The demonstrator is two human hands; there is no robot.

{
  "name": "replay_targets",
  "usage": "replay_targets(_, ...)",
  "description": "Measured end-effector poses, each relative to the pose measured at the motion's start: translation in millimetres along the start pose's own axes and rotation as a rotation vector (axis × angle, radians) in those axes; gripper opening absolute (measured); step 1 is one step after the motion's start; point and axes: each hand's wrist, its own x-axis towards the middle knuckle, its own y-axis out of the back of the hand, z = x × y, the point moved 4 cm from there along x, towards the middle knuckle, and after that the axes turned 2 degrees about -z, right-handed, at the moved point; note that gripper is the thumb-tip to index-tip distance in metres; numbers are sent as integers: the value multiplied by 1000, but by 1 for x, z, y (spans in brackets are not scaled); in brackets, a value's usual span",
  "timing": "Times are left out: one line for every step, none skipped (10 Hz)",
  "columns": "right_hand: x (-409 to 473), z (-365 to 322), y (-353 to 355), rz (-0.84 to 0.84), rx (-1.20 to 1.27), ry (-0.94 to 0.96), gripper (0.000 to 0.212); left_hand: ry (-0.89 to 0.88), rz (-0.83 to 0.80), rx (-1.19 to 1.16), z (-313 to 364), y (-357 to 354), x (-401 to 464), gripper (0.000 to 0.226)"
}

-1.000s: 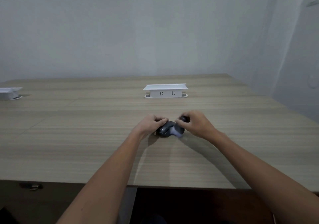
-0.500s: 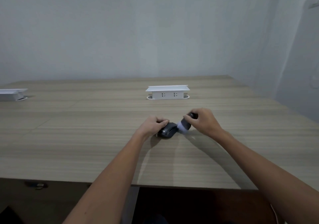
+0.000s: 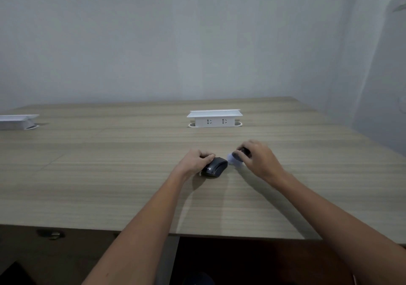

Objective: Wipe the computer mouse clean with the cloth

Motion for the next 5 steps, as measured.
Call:
replay_targets(-17, -5, -9, 15, -134, 92, 18, -21, 9, 9, 1, -1, -1, 29)
replay_targets(-26, -10, -17, 6, -221, 131, 19, -44, 10, 18, 1, 0, -3, 28)
replay_targets(-28, -6, -21, -68, -256, 165, 27, -78, 28, 44, -2, 3, -5, 21)
replay_targets(-32, 1, -22, -106, -241, 182, 40, -112, 45, 54, -4, 5, -10, 17)
replay_targets(-32, 4, -16, -156, -165, 120, 52, -146, 102, 71, -6, 9, -12, 28)
